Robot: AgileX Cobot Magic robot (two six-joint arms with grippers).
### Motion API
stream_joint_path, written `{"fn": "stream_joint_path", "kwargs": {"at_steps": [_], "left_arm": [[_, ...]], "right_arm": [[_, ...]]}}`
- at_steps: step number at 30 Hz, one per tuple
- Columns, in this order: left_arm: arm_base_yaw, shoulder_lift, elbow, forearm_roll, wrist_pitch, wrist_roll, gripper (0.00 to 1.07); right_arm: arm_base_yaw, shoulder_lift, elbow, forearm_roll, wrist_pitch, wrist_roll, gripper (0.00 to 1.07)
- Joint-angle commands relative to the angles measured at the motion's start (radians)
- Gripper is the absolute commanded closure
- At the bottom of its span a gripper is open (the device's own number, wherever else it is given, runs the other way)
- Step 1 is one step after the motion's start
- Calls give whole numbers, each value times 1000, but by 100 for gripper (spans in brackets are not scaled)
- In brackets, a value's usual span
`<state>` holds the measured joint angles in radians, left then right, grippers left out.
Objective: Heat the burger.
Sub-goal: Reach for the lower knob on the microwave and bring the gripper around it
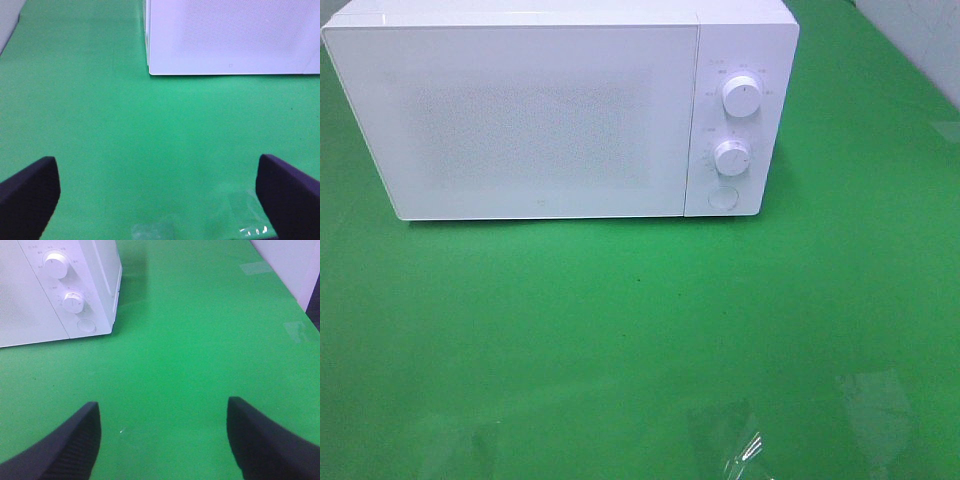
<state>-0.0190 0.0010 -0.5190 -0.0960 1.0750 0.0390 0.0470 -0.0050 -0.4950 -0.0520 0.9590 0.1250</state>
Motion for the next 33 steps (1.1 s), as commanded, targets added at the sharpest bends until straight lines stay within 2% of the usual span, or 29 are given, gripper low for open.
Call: {"fn": "stream_joint_path", "kwargs": {"at_steps": [1,33], "left_arm": [[47,-28,2,-7,-6,-5,7],[49,-28,2,-5,-6,-5,7]], "right_arm": [[-9,-25,1,7,-3,3,40],[-9,-25,1,7,-3,6,40]]}}
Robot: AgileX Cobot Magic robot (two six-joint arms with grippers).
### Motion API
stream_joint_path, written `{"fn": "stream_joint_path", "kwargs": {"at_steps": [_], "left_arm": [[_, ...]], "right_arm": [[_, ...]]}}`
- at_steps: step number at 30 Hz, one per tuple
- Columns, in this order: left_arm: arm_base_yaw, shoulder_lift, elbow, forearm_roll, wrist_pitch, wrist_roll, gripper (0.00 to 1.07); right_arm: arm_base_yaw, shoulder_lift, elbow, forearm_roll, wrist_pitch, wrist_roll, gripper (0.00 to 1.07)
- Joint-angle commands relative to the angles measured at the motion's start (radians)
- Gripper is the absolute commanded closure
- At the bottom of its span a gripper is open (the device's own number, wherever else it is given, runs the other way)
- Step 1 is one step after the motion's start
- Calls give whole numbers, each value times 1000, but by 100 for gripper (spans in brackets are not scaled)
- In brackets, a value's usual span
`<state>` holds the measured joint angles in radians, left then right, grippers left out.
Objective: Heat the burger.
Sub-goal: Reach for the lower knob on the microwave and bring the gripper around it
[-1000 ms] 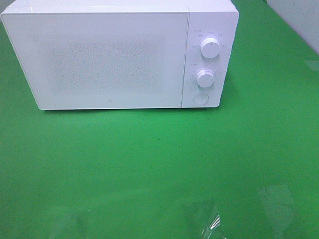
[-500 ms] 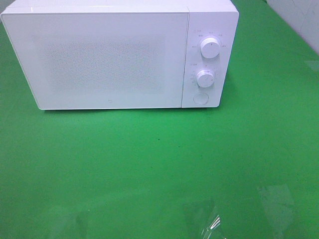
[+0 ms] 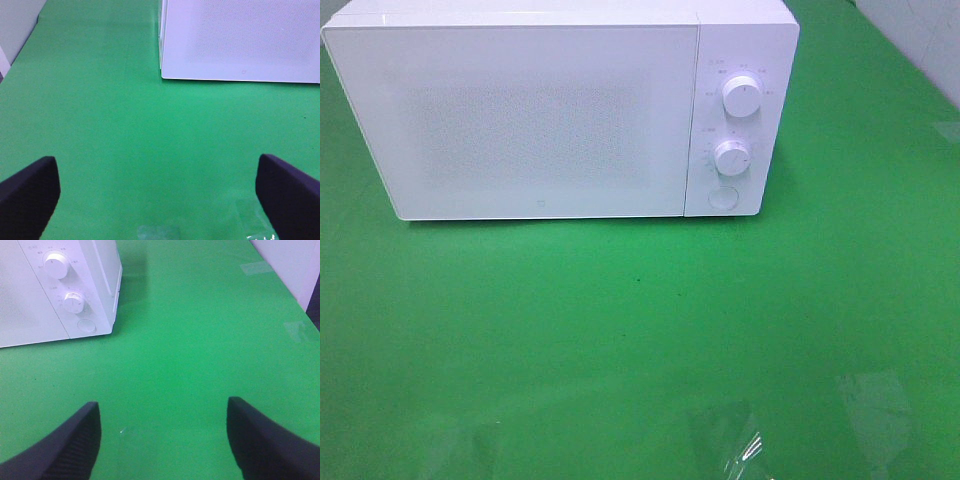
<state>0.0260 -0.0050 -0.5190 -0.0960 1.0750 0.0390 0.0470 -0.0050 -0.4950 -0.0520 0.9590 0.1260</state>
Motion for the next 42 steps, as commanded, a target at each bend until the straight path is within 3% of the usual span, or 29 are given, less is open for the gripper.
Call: {"fn": "stream_joint_path", "kwargs": {"at_steps": [1,7,12,15,32,42], "left_arm": [[4,-22,2,-5,-6,-5,7],[4,-22,2,-5,-6,-5,7],[4,-22,2,-5,-6,-5,7],[4,-22,2,-5,-6,-5,7],[4,-22,2,-5,-6,-5,7],[4,-22,2,-5,-6,-5,7]], "right_arm": [[-9,-25,1,7,-3,6,40],[-9,-25,-7,7,-13,6,39],[-9,29,-26,-22,-115,8,27],[-9,80,-24,-28,-189,18,25],[-9,406,57,-28,-595,28,29],[-9,704,130,-25,-1021,55,31]]}}
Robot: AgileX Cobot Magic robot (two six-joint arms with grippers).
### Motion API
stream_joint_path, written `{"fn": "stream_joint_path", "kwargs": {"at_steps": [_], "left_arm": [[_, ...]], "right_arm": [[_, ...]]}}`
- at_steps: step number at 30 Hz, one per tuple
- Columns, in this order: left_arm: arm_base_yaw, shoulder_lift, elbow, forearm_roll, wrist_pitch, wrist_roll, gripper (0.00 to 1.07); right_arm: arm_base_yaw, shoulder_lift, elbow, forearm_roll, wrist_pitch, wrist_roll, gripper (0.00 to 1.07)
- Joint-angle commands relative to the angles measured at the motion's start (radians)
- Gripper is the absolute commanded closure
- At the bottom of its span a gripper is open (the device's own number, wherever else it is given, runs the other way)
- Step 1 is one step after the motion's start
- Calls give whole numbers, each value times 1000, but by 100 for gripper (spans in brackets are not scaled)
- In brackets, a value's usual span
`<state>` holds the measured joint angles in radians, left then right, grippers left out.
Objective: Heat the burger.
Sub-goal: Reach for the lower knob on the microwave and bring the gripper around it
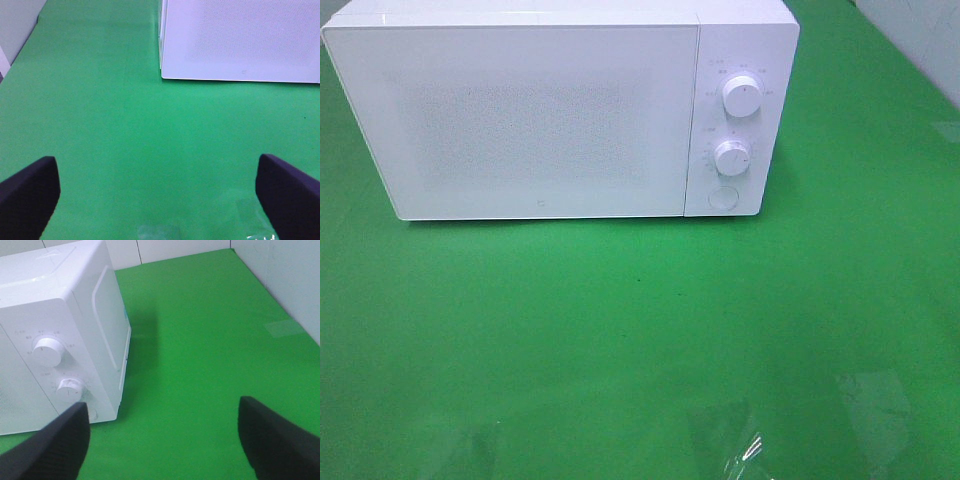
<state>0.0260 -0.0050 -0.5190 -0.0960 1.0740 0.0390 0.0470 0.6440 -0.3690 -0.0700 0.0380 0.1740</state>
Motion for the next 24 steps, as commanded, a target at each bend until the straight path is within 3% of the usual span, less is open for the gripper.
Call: {"fn": "stream_joint_path", "kwargs": {"at_steps": [1,16,17,20,22,24], "left_arm": [[4,-22,2,-5,-5,-5,7],[4,-22,2,-5,-5,-5,7],[4,-22,2,-5,-5,-5,7],[4,-22,2,-5,-5,-5,7],[4,-22,2,-5,-5,-5,7],[4,-22,2,-5,-5,-5,7]], "right_arm": [[-9,55,4,-7,-100,7,31],[-9,426,15,10,-535,-77,31],[-7,476,29,100,-622,-174,31],[-3,499,40,166,-668,-206,31],[66,572,84,377,-902,-373,31],[118,596,87,436,-940,-424,31]]}}
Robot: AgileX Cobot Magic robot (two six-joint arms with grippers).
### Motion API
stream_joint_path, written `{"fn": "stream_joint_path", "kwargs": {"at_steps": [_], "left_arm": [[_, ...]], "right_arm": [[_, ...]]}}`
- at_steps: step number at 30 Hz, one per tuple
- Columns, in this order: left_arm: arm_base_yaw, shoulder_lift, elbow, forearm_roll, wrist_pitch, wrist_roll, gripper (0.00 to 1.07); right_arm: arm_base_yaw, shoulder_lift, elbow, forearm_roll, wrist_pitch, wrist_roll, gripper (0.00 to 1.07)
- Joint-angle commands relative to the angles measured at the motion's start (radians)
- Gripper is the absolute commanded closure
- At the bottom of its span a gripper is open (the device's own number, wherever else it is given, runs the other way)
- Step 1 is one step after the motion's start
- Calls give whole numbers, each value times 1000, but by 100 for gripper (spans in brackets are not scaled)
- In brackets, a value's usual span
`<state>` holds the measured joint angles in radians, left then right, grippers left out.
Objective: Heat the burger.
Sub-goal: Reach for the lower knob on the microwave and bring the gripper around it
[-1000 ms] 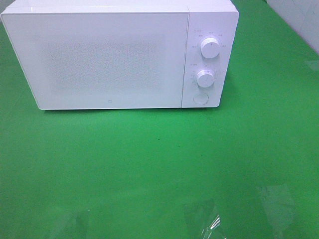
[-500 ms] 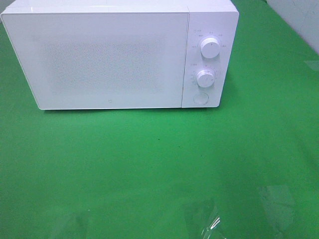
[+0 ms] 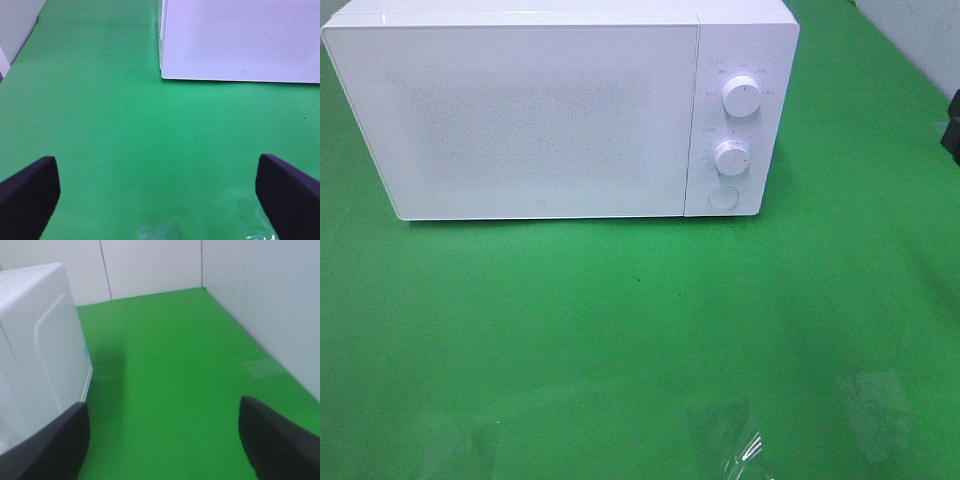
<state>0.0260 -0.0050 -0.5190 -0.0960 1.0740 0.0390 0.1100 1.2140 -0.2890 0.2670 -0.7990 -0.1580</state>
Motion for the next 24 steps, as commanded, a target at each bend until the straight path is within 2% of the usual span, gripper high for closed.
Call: {"fn": "stream_joint_path", "kwargs": {"at_steps": [1,2,3,4,5,6,7,8,11,14,16,17,18,19,20,24], "left_arm": [[4,-22,2,-5,-5,-5,7],[4,-22,2,-5,-5,-5,7],[4,-22,2,-5,-5,-5,7],[4,-22,2,-5,-5,-5,7],[4,-22,2,-5,-5,-5,7],[4,-22,2,-5,-5,-5,7],[4,-22,2,-5,-5,-5,7],[4,-22,2,-5,-5,-5,7],[4,-22,2,-5,-5,-5,7],[4,-22,2,-5,-5,-5,7],[4,-22,2,-5,-5,-5,7],[4,-22,2,-5,-5,-5,7],[4,-22,2,-5,-5,-5,7],[4,-22,2,-5,-5,-5,7],[4,-22,2,-5,-5,-5,7],[4,-22,2,-5,-5,-5,7]], "right_arm": [[55,26,7,99,-103,-92,31],[116,56,7,145,-140,-121,31],[116,56,7,145,-140,-121,31],[141,72,7,160,-160,-131,31],[204,104,7,201,-210,-155,31],[204,104,7,201,-210,-155,31],[268,129,7,240,-257,-170,31],[268,129,7,240,-257,-170,31],[368,178,7,308,-297,-176,31],[394,189,5,330,-299,-176,31],[491,230,1,383,-325,-185,31],[491,230,1,383,-325,-185,31],[546,252,1,417,-350,-191,31],[546,252,1,417,-350,-191,31],[601,269,0,462,-375,-194,31],[672,295,-20,539,-407,-220,31]]}}
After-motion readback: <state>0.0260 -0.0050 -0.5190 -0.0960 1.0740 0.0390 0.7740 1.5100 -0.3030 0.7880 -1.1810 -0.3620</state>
